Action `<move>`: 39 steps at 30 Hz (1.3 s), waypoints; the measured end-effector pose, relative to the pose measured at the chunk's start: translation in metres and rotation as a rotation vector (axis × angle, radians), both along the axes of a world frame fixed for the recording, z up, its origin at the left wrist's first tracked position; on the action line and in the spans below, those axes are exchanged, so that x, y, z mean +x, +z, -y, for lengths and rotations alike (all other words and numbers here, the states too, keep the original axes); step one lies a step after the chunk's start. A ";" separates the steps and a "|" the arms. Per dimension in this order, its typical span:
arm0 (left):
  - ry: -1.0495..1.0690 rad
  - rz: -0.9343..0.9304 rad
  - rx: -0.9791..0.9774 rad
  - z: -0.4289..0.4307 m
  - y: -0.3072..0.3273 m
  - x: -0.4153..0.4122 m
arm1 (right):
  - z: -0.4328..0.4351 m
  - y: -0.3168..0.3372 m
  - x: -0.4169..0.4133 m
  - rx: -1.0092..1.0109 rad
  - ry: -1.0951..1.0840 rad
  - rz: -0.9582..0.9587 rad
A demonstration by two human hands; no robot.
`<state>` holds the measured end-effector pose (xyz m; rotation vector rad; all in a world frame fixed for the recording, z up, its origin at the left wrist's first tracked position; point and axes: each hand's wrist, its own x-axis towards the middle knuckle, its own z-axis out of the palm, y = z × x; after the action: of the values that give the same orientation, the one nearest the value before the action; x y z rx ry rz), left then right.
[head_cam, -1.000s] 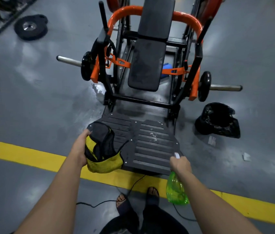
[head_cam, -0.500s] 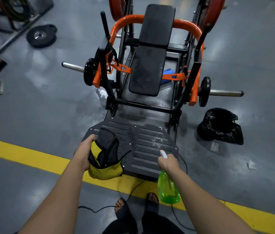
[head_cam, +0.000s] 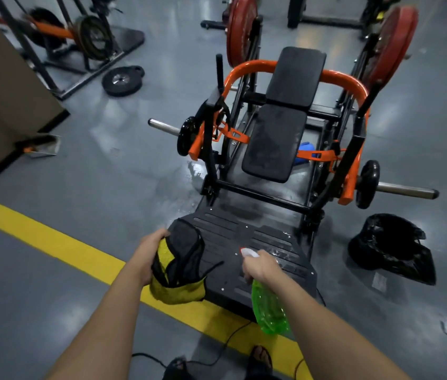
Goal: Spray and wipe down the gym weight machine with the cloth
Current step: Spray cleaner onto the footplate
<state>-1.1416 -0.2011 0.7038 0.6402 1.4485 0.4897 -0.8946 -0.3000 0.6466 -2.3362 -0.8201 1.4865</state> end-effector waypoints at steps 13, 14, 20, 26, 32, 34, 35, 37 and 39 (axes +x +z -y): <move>-0.164 0.027 0.095 -0.067 0.041 -0.202 | -0.048 0.031 -0.150 -0.039 -0.114 0.092; -0.154 0.016 0.096 -0.072 0.048 -0.226 | -0.052 0.026 -0.163 -0.022 -0.119 0.095; 0.207 0.244 -0.057 -0.089 0.038 -0.241 | -0.059 0.036 -0.205 0.131 -0.202 0.098; 0.093 0.334 -0.096 -0.033 -0.010 -0.041 | -0.006 0.022 -0.168 0.135 -0.374 0.165; -0.207 0.215 -0.035 -0.043 -0.096 0.048 | 0.054 -0.010 -0.099 0.075 -0.387 0.212; -0.258 0.041 0.075 -0.043 -0.113 0.065 | 0.069 -0.032 -0.073 0.060 -0.410 0.218; -0.277 -0.055 0.153 -0.040 -0.126 0.075 | 0.077 -0.048 -0.062 0.061 -0.396 0.213; -0.393 -0.238 0.309 -0.036 -0.160 0.089 | 0.086 -0.082 -0.040 0.053 -0.360 0.216; -0.510 -0.376 0.402 -0.028 -0.201 0.099 | 0.094 -0.125 -0.021 0.055 -0.301 0.229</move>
<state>-1.0426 -0.1732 0.5027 1.4404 1.4688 0.2620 -0.9161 -0.3940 0.5217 -2.4862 -0.5186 1.0768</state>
